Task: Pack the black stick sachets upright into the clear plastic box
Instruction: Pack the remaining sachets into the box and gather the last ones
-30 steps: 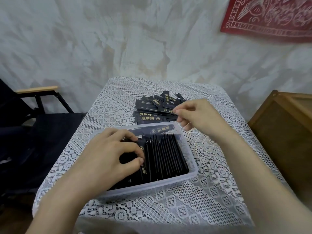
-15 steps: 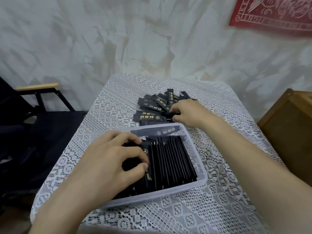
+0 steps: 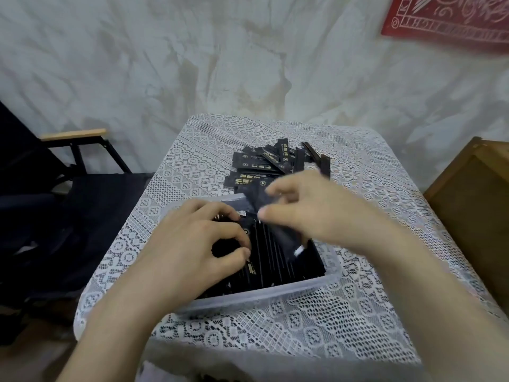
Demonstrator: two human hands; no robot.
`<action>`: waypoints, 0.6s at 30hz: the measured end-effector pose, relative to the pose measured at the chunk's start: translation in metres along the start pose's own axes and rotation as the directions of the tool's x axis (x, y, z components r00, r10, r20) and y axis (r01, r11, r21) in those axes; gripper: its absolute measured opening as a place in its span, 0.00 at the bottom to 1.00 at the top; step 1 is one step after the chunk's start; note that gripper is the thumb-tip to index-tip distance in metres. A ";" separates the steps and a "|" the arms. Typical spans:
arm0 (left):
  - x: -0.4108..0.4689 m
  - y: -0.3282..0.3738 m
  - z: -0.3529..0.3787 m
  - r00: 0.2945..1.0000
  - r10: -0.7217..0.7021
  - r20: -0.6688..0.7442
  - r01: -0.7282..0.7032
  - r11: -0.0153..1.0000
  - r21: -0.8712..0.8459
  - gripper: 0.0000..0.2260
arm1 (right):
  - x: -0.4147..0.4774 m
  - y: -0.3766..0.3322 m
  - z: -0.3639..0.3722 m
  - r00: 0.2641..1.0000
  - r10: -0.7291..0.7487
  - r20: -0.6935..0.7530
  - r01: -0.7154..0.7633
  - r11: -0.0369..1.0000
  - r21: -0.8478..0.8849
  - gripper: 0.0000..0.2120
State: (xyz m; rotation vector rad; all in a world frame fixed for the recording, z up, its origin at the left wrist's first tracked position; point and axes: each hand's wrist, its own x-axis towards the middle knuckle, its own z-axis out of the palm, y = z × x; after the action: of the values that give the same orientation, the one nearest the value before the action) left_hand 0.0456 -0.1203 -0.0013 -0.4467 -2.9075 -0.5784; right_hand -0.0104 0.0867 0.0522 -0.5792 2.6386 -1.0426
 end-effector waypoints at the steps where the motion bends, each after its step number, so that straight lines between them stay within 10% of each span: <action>1: 0.000 0.000 0.000 1.000 -0.002 -0.005 0.002 1.000 -0.003 0.19 | -0.008 -0.005 0.015 1.000 0.005 0.004 -0.004 0.997 -0.077 0.07; 6: -0.001 0.001 0.000 0.999 -0.013 -0.029 0.013 1.000 -0.006 0.17 | -0.020 -0.008 0.041 0.997 0.067 -0.046 -0.075 0.975 -0.208 0.09; 11: -0.003 0.002 0.000 0.997 -0.042 -0.072 0.039 0.998 -0.041 0.18 | -0.026 0.005 0.041 0.992 0.122 -0.004 -0.121 0.984 0.132 0.19; 18: 0.000 -0.003 0.003 0.997 -0.004 -0.073 0.001 0.999 -0.045 0.18 | -0.026 0.012 0.045 0.989 0.144 -0.024 -0.142 0.987 0.073 0.15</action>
State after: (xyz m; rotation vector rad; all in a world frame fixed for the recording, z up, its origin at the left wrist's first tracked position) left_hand 0.0449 -0.1216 -0.0046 -0.4184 -2.8314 -0.6480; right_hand 0.0257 0.0798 0.0140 -0.3568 2.6110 -1.1034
